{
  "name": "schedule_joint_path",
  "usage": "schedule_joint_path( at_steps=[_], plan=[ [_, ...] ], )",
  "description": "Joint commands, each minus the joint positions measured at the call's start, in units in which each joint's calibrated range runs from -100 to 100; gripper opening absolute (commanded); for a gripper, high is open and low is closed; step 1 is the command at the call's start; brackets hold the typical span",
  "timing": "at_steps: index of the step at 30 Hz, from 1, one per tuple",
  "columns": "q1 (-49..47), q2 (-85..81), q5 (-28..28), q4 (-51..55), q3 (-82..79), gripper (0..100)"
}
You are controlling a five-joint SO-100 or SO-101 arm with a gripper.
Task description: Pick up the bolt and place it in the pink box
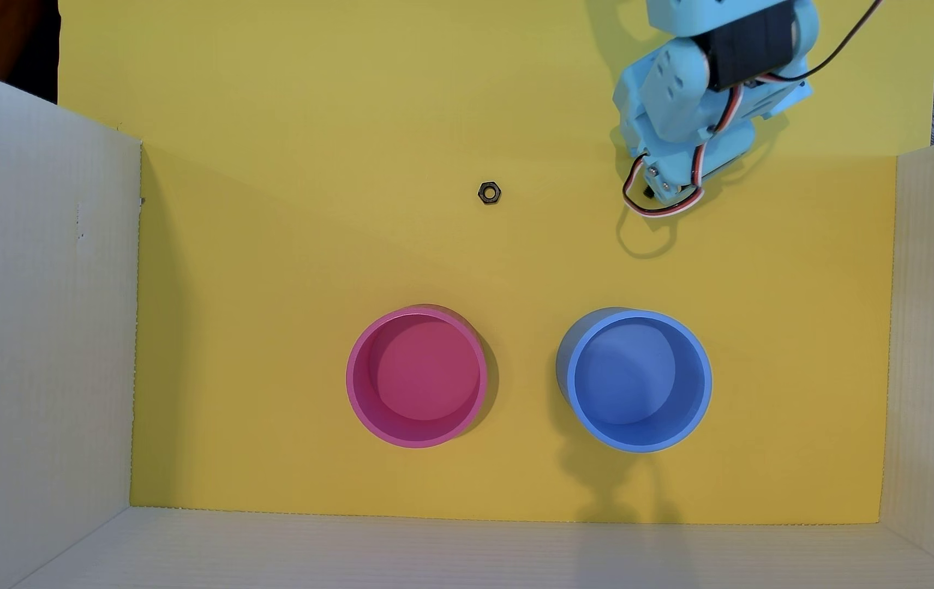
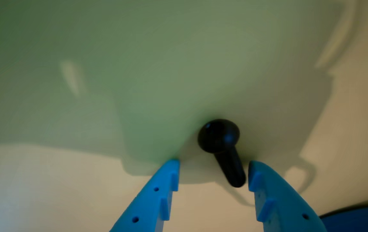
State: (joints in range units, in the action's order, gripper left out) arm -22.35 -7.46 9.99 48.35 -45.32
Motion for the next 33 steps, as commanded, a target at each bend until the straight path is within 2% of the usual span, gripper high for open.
schedule_joint_path(
  at_steps=[1, 4, 8, 18, 27, 33],
  plan=[
    [-0.83, 0.05, 0.30, -0.09, 2.57, 15],
    [-1.05, 0.22, 1.03, 0.00, 2.66, 14],
    [-0.98, 0.47, 0.72, 0.00, 3.21, 0],
    [0.20, -1.13, 0.61, 0.17, 4.20, 1],
    [2.19, -20.99, -0.90, 8.58, 9.18, 1],
    [13.15, -25.12, -4.96, 7.98, 11.17, 1]
  ],
)
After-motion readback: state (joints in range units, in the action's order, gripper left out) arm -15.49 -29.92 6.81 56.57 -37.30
